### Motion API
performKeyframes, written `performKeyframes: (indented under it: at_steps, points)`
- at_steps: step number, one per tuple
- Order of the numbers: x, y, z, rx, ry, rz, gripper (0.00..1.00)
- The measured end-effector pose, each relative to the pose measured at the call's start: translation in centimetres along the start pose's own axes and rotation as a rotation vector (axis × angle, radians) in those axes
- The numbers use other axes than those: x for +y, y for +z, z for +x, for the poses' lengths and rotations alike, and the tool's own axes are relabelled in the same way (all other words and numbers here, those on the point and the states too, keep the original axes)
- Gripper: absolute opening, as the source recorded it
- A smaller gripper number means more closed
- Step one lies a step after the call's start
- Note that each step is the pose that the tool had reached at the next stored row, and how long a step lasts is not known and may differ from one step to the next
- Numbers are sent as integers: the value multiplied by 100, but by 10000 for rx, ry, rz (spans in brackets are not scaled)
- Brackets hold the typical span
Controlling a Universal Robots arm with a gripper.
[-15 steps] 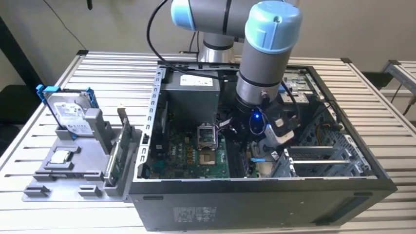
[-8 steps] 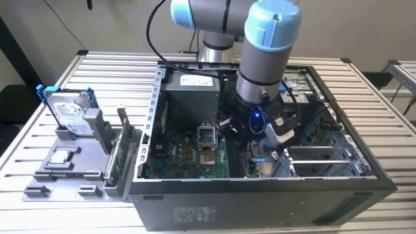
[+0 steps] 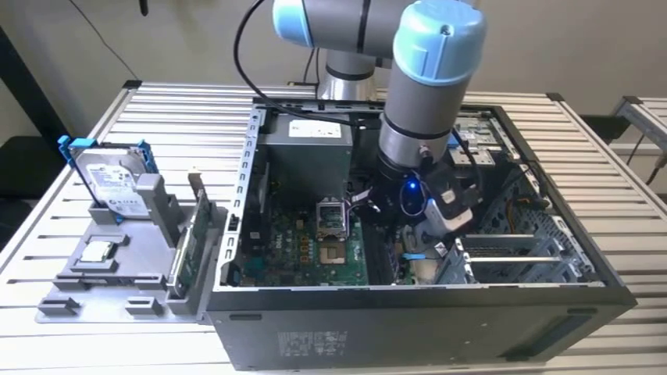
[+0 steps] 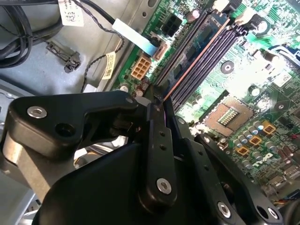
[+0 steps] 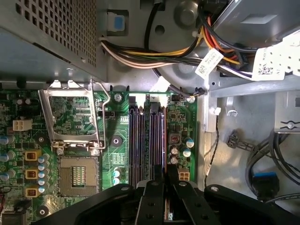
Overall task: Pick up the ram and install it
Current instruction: 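Insert the ram into the slot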
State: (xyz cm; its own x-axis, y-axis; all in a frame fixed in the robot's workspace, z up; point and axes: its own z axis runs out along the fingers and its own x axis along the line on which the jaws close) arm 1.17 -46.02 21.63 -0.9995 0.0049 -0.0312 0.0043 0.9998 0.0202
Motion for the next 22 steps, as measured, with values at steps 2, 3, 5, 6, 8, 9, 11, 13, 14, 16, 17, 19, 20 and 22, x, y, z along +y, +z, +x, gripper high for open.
performKeyframes:
  at_steps: [2,3,5,6,8,9,11,13,14,16,17,19,20,22]
  points:
    - [-21,4,-1,-3,2,-71,15]
    - [-37,4,-2,-2,3,-77,15]
    - [-66,0,-4,0,4,-84,15]
    - [-81,0,-4,0,6,-104,15]
    - [-89,0,-3,-1,11,-133,15]
    - [-89,0,-3,-1,12,-136,15]
    - [-94,-25,-5,0,12,-145,15]
    - [-98,-75,-10,0,12,-151,15]
    - [-101,-98,-13,0,12,-153,15]
    - [-106,-136,-15,1,14,-172,15]
    - [-110,-155,-17,0,14,-184,15]
    - [-113,-190,-22,1,13,-201,15]
    - [-114,-189,-21,1,16,-226,15]
    - [-114,-189,-22,2,23,-517,15]
